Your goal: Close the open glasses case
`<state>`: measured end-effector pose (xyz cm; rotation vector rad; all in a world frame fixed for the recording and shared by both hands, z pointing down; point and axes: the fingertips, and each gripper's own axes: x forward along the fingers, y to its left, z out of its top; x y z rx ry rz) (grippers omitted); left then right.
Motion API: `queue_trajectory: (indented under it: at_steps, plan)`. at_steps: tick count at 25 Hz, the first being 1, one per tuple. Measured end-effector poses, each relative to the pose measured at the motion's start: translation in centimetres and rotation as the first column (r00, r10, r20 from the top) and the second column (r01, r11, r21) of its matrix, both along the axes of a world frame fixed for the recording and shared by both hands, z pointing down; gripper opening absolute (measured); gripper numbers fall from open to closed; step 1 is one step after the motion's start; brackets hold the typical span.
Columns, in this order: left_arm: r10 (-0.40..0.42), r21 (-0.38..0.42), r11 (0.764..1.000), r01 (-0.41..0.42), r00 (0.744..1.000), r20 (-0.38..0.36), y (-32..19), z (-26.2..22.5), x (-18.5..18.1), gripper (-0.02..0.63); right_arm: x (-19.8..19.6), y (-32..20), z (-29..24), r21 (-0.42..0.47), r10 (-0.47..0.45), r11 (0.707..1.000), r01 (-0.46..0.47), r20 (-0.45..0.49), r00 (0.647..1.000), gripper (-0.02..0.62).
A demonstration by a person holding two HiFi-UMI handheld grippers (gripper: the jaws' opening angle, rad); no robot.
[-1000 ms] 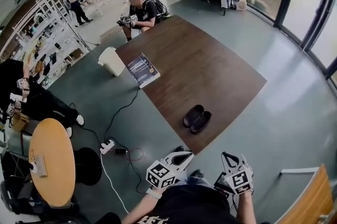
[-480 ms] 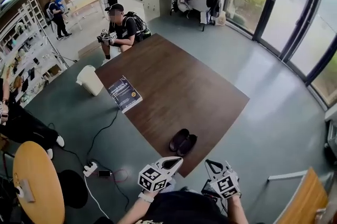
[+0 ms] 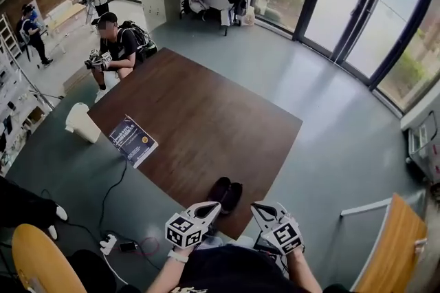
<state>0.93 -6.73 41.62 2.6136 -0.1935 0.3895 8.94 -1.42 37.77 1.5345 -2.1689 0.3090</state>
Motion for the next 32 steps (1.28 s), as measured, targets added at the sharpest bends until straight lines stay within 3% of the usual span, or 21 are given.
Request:
queue_trajectory:
  at_steps: [2, 7, 11, 14, 21, 26, 32]
  plan:
    - [0.016, -0.008, 1.0, -0.016, 1.0, 0.013, -0.9, 0.4, -0.2, 0.005, 0.2, -0.1, -0.6, -0.004, 0.039, 0.999, -0.039, 0.015, 0.999, -0.012]
    - [0.042, -0.029, 0.999, -0.042, 0.999, 0.027, -1.3, 1.0, -0.9, 0.005, 0.0, 2.1, 0.2, -0.075, 0.045, 0.996, -0.054, -0.118, 0.992, -0.012]
    - [0.046, -0.03, 0.998, -0.046, 0.999, -0.015, -3.2, 0.1, 1.3, 0.005, 2.1, 1.5, -0.3, -0.074, 0.06, 0.995, -0.073, -0.161, 0.985, -0.012]
    - [0.041, -0.054, 0.998, -0.041, 0.999, -0.004, -4.4, 1.2, 1.5, 0.005, 2.4, 0.7, 1.2, -0.104, 0.056, 0.992, -0.07, -0.134, 0.989, -0.012]
    - [-0.024, -0.097, 0.995, 0.035, 0.994, 0.108, -5.2, 5.9, -0.4, 0.005, 1.4, -0.7, 5.6, -0.181, -0.036, 0.983, 0.028, -0.043, 0.998, -0.012]
    - [-0.03, -0.102, 0.994, 0.047, 0.987, 0.156, -5.6, 9.1, -0.5, 0.005, 1.6, -3.6, 8.4, -0.208, -0.055, 0.977, 0.054, 0.002, 0.998, -0.012]
    - [-0.046, -0.105, 0.992, 0.067, 0.98, 0.196, -6.8, 12.3, -0.5, 0.005, 1.7, -4.9, 14.1, -0.326, -0.058, 0.943, 0.062, 0.022, 0.998, -0.012]
